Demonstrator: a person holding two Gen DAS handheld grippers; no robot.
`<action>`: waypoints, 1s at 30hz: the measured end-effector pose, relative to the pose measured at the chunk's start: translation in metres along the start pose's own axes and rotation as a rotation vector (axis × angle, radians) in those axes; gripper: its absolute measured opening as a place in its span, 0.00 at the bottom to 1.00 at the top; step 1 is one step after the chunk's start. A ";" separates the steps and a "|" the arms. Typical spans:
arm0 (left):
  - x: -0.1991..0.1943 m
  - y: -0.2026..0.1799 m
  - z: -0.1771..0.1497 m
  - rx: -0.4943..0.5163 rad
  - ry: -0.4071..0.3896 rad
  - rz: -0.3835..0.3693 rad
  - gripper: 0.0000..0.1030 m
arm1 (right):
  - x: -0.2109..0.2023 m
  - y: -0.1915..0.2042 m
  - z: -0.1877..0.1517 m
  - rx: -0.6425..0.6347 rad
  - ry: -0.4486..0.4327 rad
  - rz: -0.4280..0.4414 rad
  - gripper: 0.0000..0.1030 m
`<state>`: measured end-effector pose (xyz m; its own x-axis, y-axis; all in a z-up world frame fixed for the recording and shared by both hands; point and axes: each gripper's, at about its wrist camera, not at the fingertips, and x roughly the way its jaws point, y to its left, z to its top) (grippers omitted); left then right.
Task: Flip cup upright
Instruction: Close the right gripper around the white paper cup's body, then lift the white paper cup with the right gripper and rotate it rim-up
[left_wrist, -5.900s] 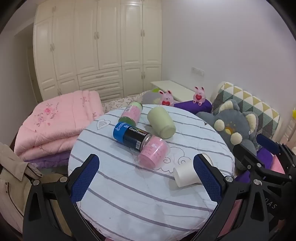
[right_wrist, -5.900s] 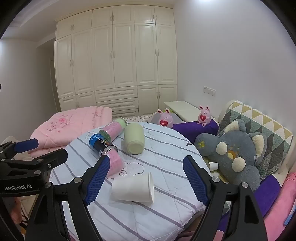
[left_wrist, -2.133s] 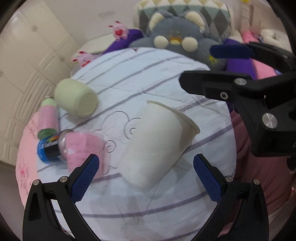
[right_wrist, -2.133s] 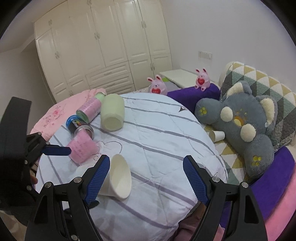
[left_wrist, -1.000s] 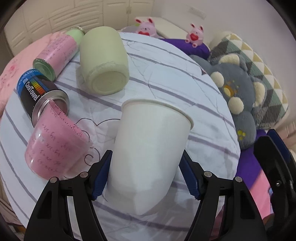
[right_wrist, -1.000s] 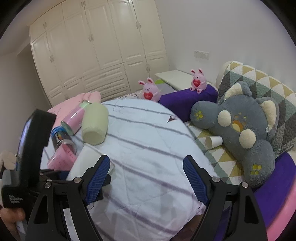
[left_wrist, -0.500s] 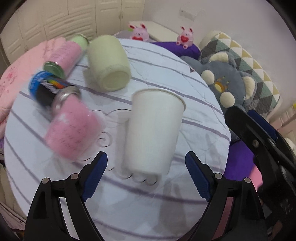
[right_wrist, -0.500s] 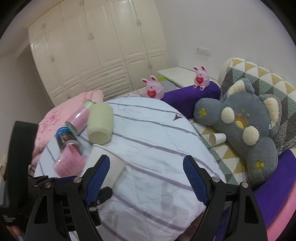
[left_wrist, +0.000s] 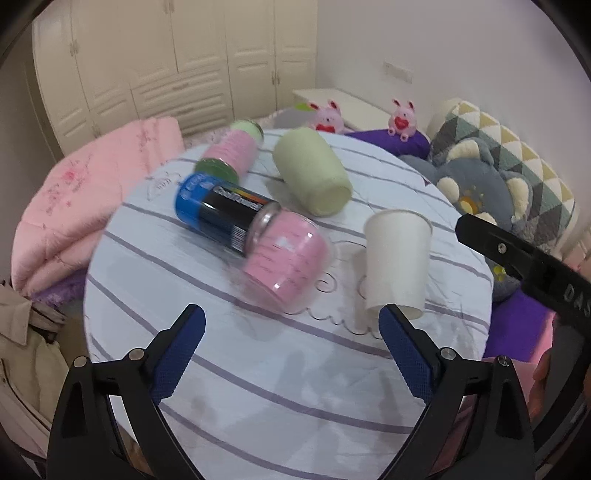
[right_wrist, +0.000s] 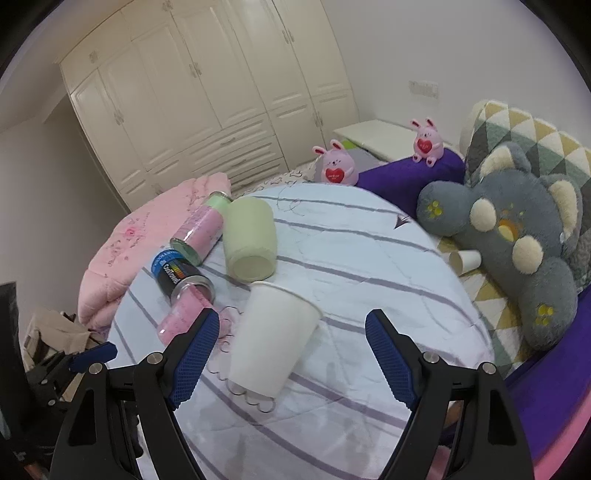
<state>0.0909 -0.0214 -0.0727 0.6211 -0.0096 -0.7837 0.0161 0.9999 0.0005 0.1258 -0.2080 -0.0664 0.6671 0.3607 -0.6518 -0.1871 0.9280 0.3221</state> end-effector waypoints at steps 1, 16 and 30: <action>-0.001 0.002 0.000 0.010 -0.006 0.012 0.94 | 0.002 0.000 0.000 0.014 0.007 0.009 0.80; 0.018 0.010 0.005 0.049 0.004 0.016 0.94 | 0.069 -0.023 0.006 0.312 0.215 0.117 0.80; 0.035 0.002 0.009 0.063 0.050 -0.031 0.94 | 0.109 -0.028 0.006 0.337 0.290 0.170 0.79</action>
<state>0.1201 -0.0196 -0.0945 0.5798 -0.0379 -0.8139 0.0843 0.9963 0.0137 0.2082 -0.1953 -0.1421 0.4097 0.5607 -0.7195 0.0002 0.7887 0.6148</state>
